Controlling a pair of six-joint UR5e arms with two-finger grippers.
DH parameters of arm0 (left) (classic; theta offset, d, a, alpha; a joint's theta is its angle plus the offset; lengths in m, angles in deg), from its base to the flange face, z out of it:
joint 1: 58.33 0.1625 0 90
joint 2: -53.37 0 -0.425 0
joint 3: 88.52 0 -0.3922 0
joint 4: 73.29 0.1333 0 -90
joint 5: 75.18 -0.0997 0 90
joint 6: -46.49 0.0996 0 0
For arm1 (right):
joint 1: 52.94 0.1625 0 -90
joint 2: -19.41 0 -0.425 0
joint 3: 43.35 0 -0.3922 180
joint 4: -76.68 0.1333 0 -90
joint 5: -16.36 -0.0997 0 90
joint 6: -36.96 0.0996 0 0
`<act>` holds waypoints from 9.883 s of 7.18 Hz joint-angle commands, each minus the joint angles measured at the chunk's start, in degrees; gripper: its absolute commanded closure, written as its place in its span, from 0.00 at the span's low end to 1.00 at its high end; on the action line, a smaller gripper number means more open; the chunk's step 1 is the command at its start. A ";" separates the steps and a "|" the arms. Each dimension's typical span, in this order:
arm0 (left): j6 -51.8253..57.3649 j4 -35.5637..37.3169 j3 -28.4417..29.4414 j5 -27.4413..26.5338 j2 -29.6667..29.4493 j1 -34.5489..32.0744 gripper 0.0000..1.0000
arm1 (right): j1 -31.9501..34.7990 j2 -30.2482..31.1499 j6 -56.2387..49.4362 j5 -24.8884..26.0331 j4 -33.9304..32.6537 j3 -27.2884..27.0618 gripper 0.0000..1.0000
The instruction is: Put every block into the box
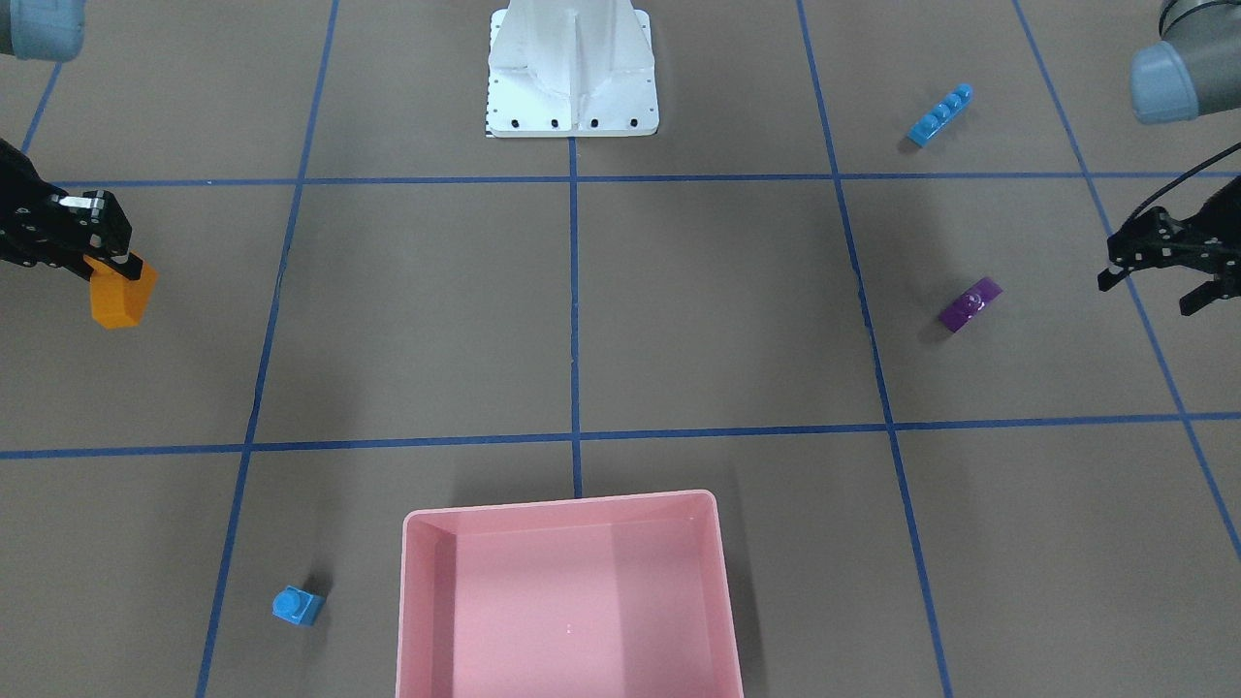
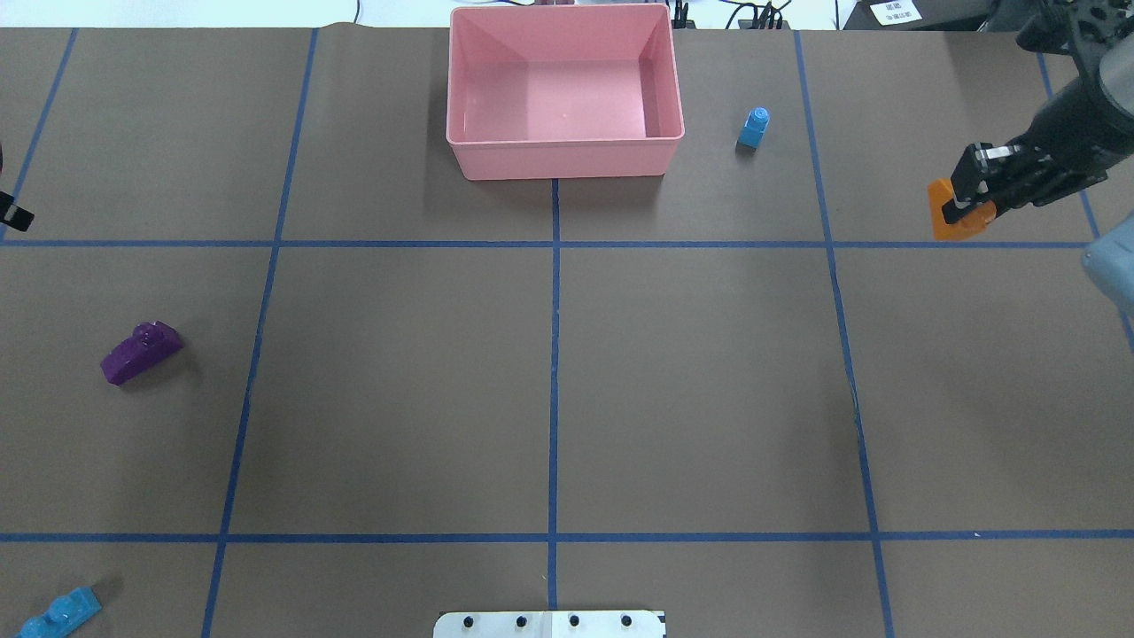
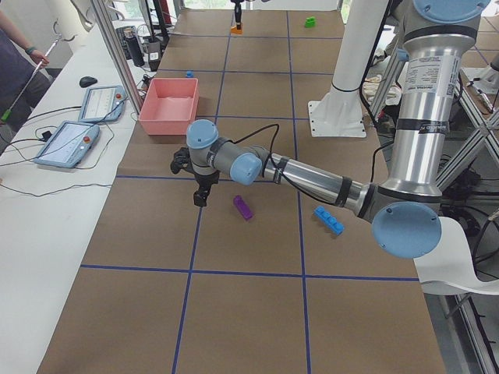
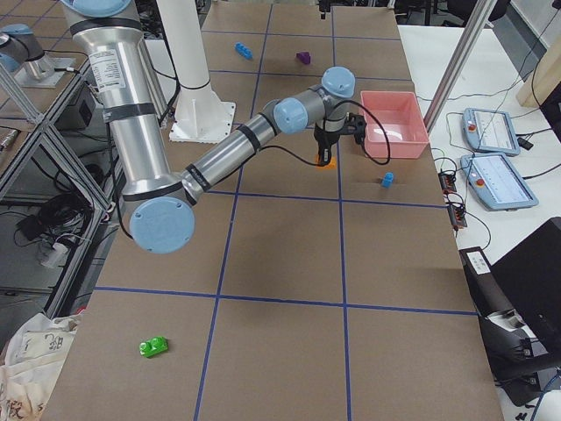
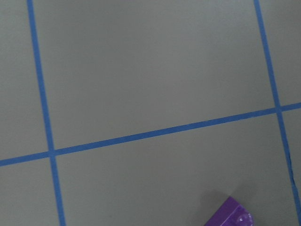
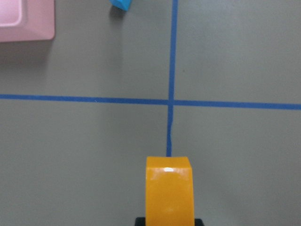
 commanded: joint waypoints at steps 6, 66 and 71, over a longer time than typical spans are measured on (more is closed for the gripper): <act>0.54 -8.30 0.62 -10.27 2.38 17.88 0.00 | -7.30 -32.55 18.96 6.59 10.65 30.03 1.00; -38.79 3.28 26.18 -18.89 -44.00 15.80 0.00 | -10.44 -43.90 11.76 19.31 38.21 61.01 1.00; -22.93 8.32 -4.43 -18.35 -10.25 14.29 0.00 | -13.90 -45.32 18.01 24.09 41.11 62.69 0.01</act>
